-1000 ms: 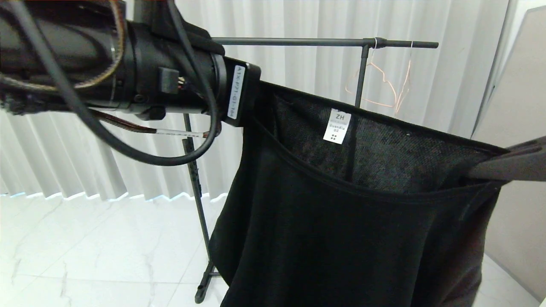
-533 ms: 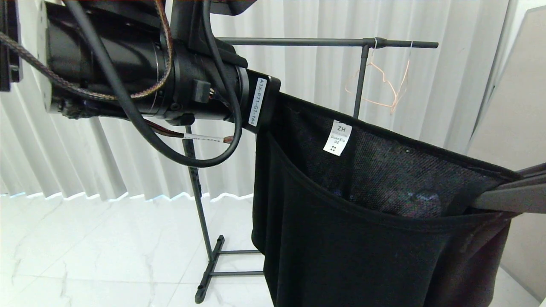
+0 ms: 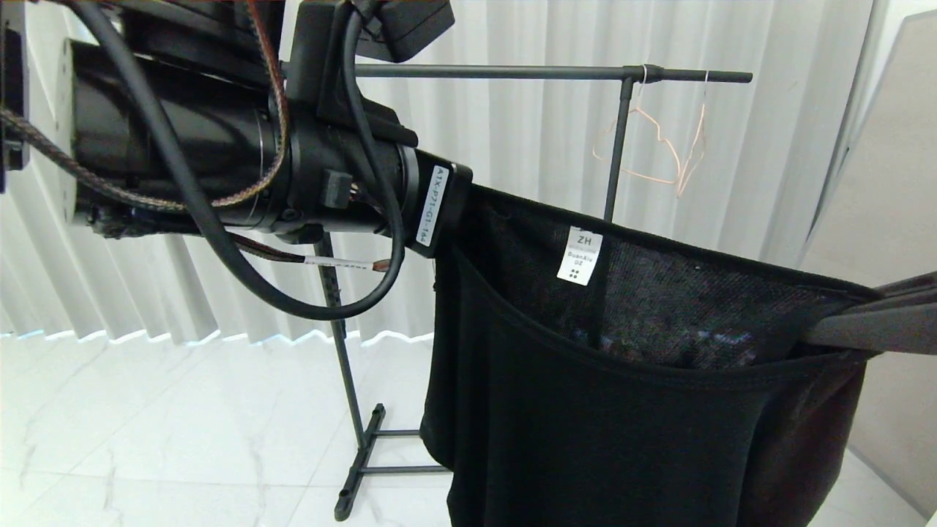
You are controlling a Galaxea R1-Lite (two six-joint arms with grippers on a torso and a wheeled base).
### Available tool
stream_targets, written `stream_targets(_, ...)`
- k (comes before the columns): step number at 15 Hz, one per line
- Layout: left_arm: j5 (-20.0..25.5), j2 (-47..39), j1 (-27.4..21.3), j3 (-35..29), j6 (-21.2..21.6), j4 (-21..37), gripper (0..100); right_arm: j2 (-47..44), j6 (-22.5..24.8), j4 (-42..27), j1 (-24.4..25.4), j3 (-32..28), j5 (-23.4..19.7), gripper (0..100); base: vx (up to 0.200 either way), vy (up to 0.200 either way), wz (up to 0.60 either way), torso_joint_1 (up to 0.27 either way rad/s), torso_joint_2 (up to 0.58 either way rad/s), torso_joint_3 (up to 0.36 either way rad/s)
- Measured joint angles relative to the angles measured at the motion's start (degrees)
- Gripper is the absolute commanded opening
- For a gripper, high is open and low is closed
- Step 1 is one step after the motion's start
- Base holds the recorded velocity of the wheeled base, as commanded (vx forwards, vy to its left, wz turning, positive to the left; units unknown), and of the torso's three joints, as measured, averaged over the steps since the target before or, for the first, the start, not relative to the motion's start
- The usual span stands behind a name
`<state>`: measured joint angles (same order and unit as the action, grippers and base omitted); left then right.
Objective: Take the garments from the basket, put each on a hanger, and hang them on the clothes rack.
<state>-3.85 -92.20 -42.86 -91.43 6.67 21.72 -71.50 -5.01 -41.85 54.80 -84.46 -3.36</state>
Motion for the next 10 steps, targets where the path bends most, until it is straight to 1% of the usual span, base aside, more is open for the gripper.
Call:
stream_targets(2, 0.0, 1.6, 0.0, 3.0, -1.8, 0.3, 0, 0.2, 0.2, 4.1, -2.2, 2.7, 1.2, 0, 0.000, 0.000, 0.00, 0.000, 0.00, 0.000)
stream_targets(3, -0.1, 2.9, 0.0, 4.9, -3.1, 1.6, 0, 0.3, 0.4, 7.4, -3.7, 4.4, 1.4, 0, 0.000, 0.000, 0.00, 0.000, 0.00, 0.000)
stream_targets(4, -0.1, 4.2, 0.0, 6.4, -3.9, 3.7, 0, 0.2, 0.6, 10.3, -4.9, 5.5, 1.4, 0, 0.000, 0.000, 0.00, 0.000, 0.00, 0.000)
stream_targets(6, -0.1, 7.9, -0.2, 8.5, -5.6, 11.6, 0, -1.4, 1.0, 17.6, -7.6, 6.6, 1.4, 0, 0.000, 0.000, 0.00, 0.000, 0.00, 0.000)
stream_targets(7, 0.0, 9.5, -0.9, 9.0, -7.5, 13.6, 0, -2.7, 1.4, 20.7, -8.5, 6.6, 1.3, 0, 0.000, 0.000, 0.00, 0.000, 0.00, 0.000)
stream_targets(8, 0.0, 10.8, -2.5, 9.3, -10.0, 14.2, 0, -4.3, 1.6, 23.2, -9.0, 6.2, 1.2, 0, 0.000, 0.000, 0.00, 0.000, 0.00, 0.000)
stream_targets(10, 0.0, 12.9, -6.9, 9.8, -14.3, 15.2, 0, -7.8, 1.8, 28.4, -9.6, 4.5, 1.0, 0, 0.000, 0.000, 0.00, 0.000, 0.00, 0.000)
